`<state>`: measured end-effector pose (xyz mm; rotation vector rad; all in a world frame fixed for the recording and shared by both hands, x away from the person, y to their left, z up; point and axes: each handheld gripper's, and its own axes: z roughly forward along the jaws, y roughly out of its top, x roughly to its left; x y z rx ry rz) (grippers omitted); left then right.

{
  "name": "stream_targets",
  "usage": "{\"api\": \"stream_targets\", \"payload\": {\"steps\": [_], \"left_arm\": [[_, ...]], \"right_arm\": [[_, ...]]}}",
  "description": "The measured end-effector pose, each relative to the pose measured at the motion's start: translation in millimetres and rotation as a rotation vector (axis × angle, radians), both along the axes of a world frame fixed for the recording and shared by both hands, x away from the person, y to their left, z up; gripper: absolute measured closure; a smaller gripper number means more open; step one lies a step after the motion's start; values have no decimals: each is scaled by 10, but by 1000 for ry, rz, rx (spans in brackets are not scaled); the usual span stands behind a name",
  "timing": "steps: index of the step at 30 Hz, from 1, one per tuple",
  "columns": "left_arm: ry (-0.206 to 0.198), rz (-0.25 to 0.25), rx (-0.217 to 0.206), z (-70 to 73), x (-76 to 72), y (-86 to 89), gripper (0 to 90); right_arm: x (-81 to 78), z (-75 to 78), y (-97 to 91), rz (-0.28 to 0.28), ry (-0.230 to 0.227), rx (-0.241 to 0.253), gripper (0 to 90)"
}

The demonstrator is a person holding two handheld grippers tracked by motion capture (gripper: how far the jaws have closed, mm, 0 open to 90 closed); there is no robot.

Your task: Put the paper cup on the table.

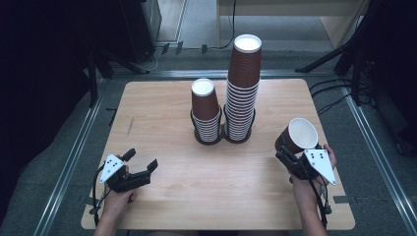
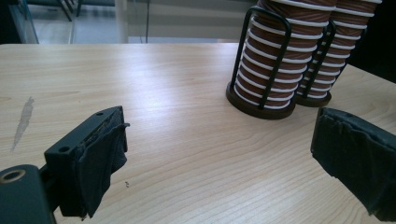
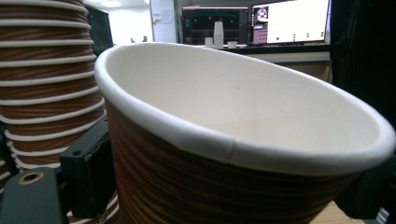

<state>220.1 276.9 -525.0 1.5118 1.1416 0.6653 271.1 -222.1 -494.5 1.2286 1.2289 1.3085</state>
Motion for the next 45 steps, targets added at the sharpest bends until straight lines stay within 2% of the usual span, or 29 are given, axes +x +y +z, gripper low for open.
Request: {"api": "stream_targets", "payload": {"steps": [11,17,19,23,27,34,37,42,45], "left_arm": [[-2,30,-16,14,-9,103,43],[4,56,-7,-10,-10,173,43],[3,65,1,-20,-10,190,43],[2,79,18,-53,-9,219,43],[-6,104,56,-101,-20,237,42],[-19,134,77,-166,-24,275,0],[-28,138,74,-183,-33,278,0],[-36,133,37,-185,-45,311,0],[-40,142,37,-192,-46,315,0]], "right_arm": [[132,-118,-93,-49,23,-79,112],[246,-257,-94,-33,51,-123,110],[277,-285,-87,-21,63,-121,109],[341,-313,-74,-32,78,-132,108],[392,-347,-48,-36,92,-149,107],[459,-366,-46,-47,105,-149,105],[489,-359,-50,-50,113,-154,105],[560,-347,-48,-49,127,-155,104],[610,-370,-40,-49,143,-166,104]]}}
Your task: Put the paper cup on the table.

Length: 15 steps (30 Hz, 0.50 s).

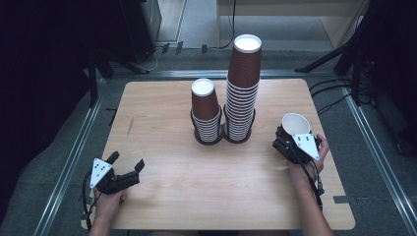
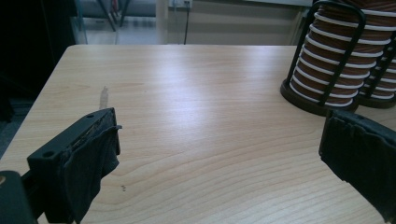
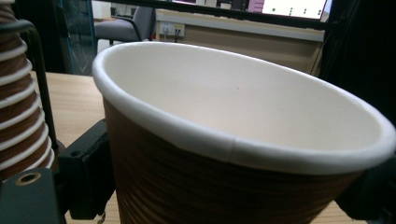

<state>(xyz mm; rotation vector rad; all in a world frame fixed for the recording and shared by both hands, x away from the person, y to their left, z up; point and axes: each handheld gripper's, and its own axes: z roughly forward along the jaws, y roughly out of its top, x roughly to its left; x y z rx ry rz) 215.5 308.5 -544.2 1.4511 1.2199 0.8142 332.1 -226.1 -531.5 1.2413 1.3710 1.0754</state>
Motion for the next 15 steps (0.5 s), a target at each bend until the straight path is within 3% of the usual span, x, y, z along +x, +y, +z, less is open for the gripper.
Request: {"api": "stream_targets", "payload": {"steps": [5,15], "left_arm": [[2,-10,28,-10,0,-31,0],[6,-8,4,-10,5,-4,0]], "right_arm": [[50,-33,0,-7,17,-15,104],[80,-84,31,1,49,-38,100]]}}
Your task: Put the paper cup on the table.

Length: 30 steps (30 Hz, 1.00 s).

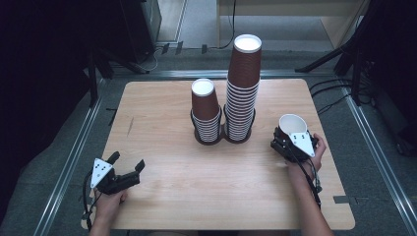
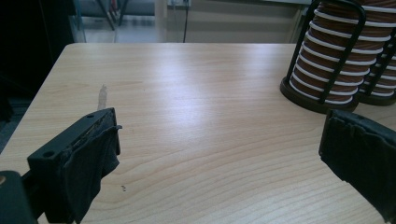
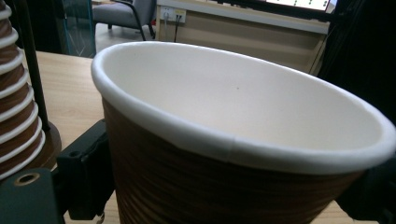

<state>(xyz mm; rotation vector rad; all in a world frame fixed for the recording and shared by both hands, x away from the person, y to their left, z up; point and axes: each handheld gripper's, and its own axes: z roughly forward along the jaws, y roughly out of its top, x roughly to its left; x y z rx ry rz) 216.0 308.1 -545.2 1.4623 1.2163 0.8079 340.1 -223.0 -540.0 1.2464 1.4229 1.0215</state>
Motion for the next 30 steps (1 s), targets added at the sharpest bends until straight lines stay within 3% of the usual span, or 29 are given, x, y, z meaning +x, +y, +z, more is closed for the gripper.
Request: {"api": "stream_targets", "payload": {"steps": [17,30], "left_arm": [[2,-4,-14,-2,1,10,0],[4,-9,-23,-2,2,20,0]], "right_arm": [[-28,-19,0,15,29,-8,97],[-48,-18,-12,15,46,26,78]]}}
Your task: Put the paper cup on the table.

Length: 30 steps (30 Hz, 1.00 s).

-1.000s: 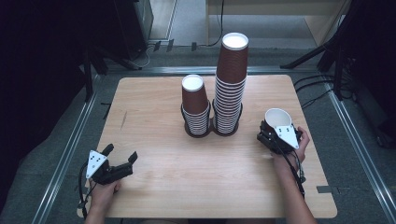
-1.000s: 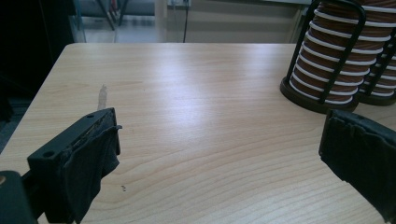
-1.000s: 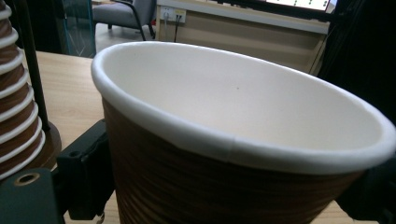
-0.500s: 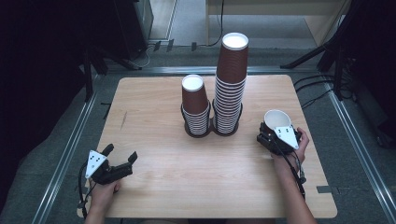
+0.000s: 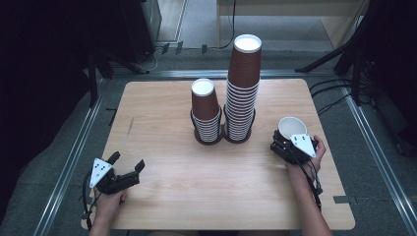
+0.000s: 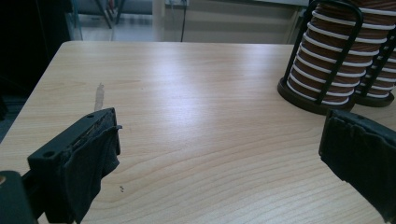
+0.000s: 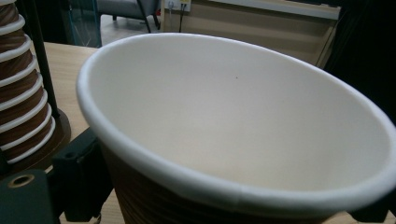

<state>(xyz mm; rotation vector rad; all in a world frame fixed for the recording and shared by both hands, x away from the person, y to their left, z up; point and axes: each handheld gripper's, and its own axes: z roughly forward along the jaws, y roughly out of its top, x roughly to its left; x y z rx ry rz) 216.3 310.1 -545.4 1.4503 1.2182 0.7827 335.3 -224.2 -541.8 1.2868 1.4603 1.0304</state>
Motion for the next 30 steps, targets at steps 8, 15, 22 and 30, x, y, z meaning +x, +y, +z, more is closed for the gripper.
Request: {"api": "stream_targets", "payload": {"steps": [8,15,22,30], "left_arm": [[0,-1,-1,-1,1,-2,0],[0,-1,-2,-1,1,0,0],[1,-2,-1,-1,0,-3,0],[4,-2,3,-2,0,-7,0]], "right_arm": [[-1,6,-20,28,25,27,0],[-43,37,-44,35,47,53,0],[-104,78,-70,38,50,65,0],[-213,125,-100,54,37,78,0]]}}
